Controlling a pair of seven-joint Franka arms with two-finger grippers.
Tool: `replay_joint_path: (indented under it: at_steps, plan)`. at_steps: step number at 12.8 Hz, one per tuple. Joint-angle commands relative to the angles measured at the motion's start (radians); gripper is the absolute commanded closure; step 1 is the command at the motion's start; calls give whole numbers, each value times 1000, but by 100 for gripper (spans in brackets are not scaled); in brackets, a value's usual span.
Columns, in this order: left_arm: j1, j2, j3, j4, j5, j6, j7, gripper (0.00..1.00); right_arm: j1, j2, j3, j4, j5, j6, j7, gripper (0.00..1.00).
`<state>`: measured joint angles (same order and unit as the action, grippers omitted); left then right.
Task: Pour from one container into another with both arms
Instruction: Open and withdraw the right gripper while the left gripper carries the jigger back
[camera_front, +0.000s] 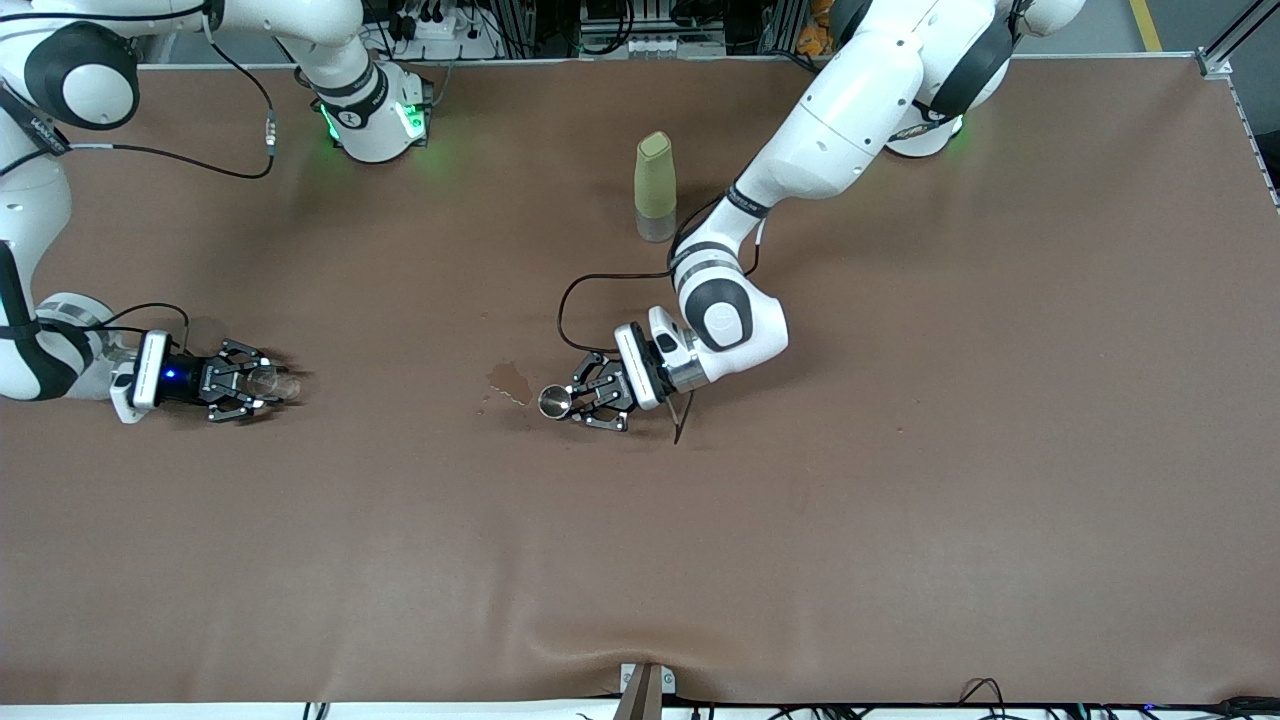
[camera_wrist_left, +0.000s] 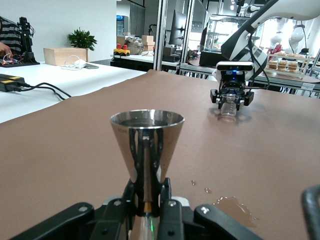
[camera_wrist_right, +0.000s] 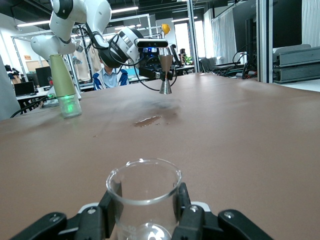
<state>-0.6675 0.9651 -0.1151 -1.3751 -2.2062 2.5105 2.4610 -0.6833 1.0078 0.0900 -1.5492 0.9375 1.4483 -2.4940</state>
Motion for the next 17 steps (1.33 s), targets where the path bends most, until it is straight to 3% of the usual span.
replay_joint_path:
  at_steps: [1,2,5,9,10,11,12,17]
  plan:
    - [0,-20,-2,-15,-12,10,10,100,-2,22,8,35,7,-6,-3,63]
    - [0,-20,-2,-15,-12,10,10,100,-4,22,8,35,7,-6,-3,60]
    - [5,-22,-2,-21,-12,10,10,100,-5,22,8,35,4,-9,-2,36]
    - [57,-48,-8,-64,28,2,6,100,-8,14,8,38,3,-14,7,31]
    - [69,-63,-9,-82,34,1,4,100,-10,6,8,61,-2,-14,12,25]
    - [86,-77,-11,-100,51,-2,3,100,-10,3,8,81,-8,-17,26,8]
    - [107,-85,-14,-114,69,-19,1,100,-16,-4,8,84,-22,-19,56,0]
    - [219,-160,-14,-225,251,-149,-111,100,-28,-21,8,123,-42,-55,104,0]
